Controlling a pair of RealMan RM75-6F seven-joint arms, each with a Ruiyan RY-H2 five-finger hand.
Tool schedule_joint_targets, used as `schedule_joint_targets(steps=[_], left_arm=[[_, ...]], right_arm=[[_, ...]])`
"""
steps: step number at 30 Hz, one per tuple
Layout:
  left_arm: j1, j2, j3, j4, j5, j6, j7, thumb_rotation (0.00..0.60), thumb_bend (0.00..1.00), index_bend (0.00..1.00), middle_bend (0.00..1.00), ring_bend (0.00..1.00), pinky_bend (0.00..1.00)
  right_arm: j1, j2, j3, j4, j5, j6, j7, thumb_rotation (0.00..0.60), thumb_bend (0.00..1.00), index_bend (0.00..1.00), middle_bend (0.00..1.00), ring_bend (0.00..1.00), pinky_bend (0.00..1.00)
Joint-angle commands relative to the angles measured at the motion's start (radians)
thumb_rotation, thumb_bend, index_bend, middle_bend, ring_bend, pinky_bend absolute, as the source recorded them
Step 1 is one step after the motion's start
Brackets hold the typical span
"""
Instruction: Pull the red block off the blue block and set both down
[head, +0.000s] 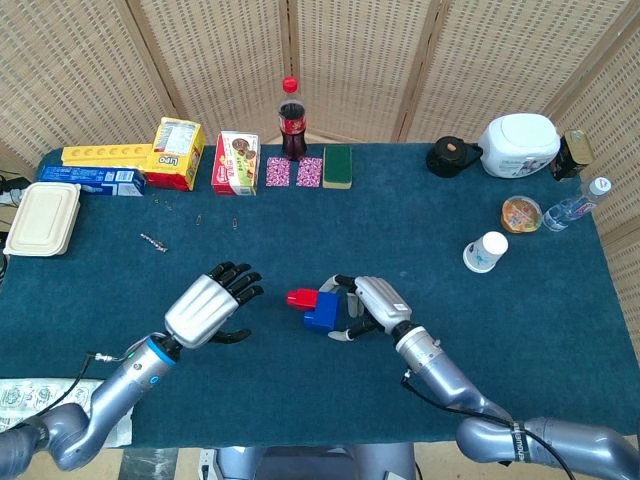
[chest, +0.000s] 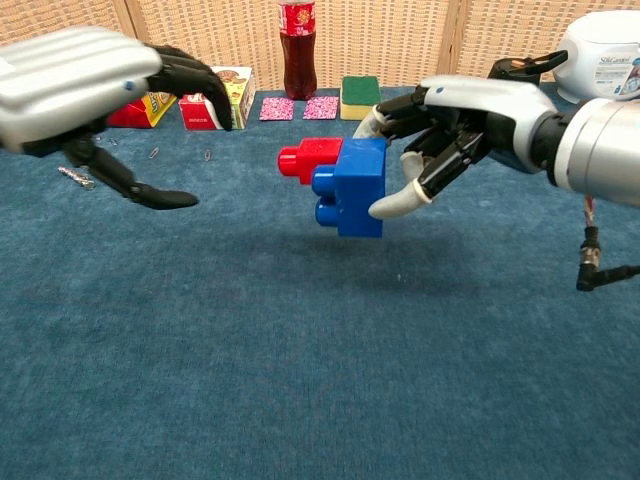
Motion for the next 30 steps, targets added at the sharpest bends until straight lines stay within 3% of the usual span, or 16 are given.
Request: schedule_joint_targets(steps=[1, 10, 30], left_arm=[[-0.045, -0.069, -0.013, 0.060, 0.025, 0.009, 0.009, 0.448, 0.22, 0.35, 0.31, 0.23, 0.29], [-0.109, -0.175, -0.027, 0.149, 0.046, 0.040, 0.004, 0.507, 0.26, 0.35, 0.31, 0.23, 0.29], [-0.199, -0.312, -0.039, 0.302, 0.052, 0.093, -0.014, 0.536, 0.26, 0.35, 0.31, 0.23, 0.29]], right_arm=[[-0.007, 0.021, 0.003, -0.017, -0.006, 0.001, 0.019, 0.600, 0.21, 0.44, 0.51, 0.66, 0.60], [-0.019, 0.067, 0.000, -0.044, -0.020, -0.002, 0.062, 0.600, 0.21, 0.44, 0.51, 0.66, 0.61], [-0.031, 0.117, -0.005, -0.057, -0.037, 0.001, 0.113, 0.600, 0.21, 0.45, 0.51, 0.67, 0.61]])
